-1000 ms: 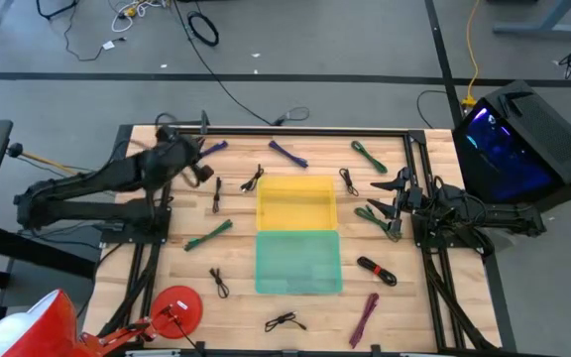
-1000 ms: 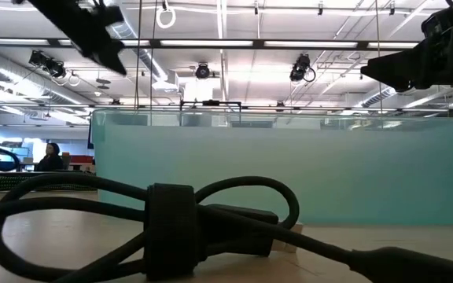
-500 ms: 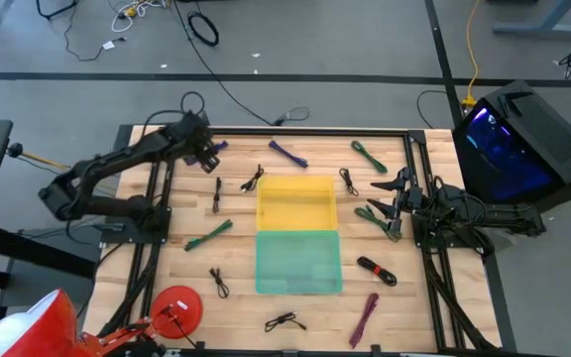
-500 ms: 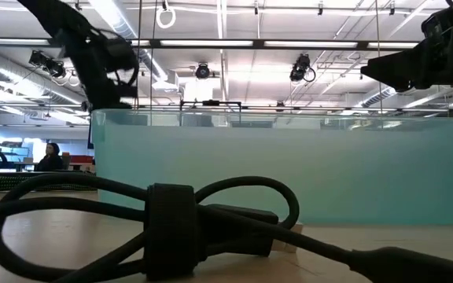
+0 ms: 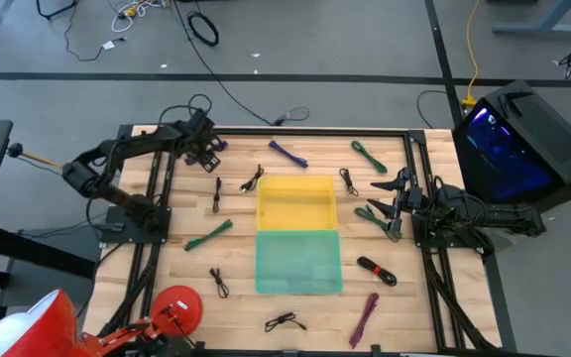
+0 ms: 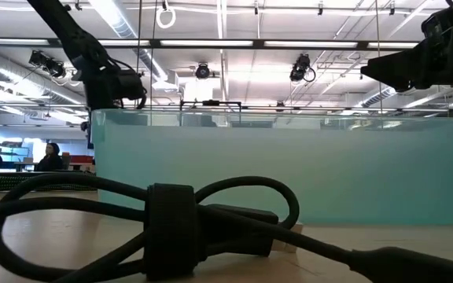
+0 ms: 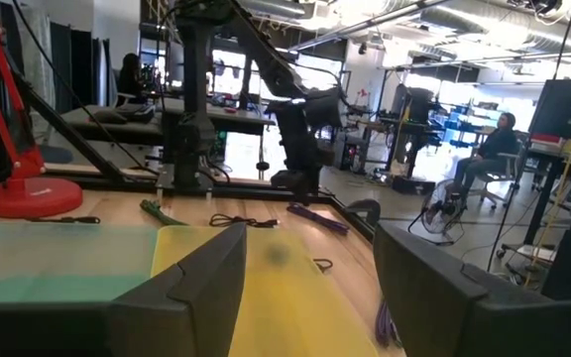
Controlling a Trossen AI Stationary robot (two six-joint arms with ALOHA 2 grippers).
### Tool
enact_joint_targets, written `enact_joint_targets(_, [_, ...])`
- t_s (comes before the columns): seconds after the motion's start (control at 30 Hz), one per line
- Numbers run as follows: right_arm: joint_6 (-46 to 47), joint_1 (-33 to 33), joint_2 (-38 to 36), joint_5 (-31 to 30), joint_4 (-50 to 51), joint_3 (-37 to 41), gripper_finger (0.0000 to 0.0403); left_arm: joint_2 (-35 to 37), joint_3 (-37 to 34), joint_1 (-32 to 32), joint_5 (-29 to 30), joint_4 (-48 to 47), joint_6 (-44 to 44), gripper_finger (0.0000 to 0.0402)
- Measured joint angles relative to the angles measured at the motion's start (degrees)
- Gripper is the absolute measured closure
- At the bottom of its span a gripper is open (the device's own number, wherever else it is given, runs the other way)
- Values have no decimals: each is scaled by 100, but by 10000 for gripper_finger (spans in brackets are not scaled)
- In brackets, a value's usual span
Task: Pick & Place USB Port
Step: Put the striped blue charger cable into the blue bin
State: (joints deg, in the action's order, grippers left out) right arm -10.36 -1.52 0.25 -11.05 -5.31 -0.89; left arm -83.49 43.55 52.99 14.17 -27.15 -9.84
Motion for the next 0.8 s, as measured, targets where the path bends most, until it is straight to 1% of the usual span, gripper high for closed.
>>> enact_joint_targets(0.23, [0,0,0,-2,1,0,179,-302,184,28,72,-46,24,170])
enact_joint_targets(0.37, [-1,0,0,-4,1,-2,179,-466,293,11,142,-49,312,170])
enact_joint_targets(0.53, [-1,0,0,0,-1,0,179,-558,306,-76,290,-52,362,170])
enact_joint_targets(0.57, [0,-2,0,-2,0,-2,179,-561,306,-82,253,-70,390,170])
enact_joint_targets(0.7, [0,-1,0,-2,1,0,179,-561,306,-85,-212,-66,654,170])
enact_joint_targets(0.8, [-1,0,0,-2,-2,-2,179,-567,306,-85,-243,-44,775,170])
